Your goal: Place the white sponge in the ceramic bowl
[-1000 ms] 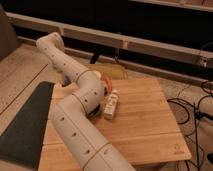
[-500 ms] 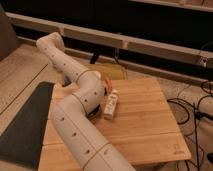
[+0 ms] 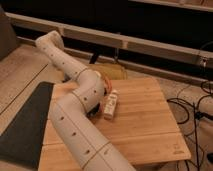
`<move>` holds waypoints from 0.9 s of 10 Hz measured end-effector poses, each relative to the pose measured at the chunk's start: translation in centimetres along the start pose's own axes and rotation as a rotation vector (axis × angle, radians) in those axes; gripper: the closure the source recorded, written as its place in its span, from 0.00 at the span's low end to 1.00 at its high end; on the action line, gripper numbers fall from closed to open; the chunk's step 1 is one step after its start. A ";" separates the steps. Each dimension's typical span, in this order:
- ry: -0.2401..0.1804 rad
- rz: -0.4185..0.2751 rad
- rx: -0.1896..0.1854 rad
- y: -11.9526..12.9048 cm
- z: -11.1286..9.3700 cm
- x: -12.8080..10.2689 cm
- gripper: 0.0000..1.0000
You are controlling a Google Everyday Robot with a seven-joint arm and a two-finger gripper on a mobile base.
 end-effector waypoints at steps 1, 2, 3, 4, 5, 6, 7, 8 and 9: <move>-0.033 -0.026 0.024 -0.5 -0.2 -1.0 1.00; -0.071 -0.053 0.044 -0.9 -0.3 -2.1 1.00; -0.094 -0.073 0.056 -1.1 -0.2 -2.8 1.00; -0.115 -0.086 0.057 -1.1 0.0 -3.3 1.00; -0.121 -0.089 0.056 -1.2 0.1 -3.3 1.00; -0.121 -0.088 0.056 -1.2 0.1 -3.3 1.00; -0.121 -0.089 0.056 -1.2 0.1 -3.3 1.00; -0.121 -0.089 0.056 -1.1 0.1 -3.3 1.00; -0.119 -0.092 0.061 -1.3 0.1 -3.3 1.00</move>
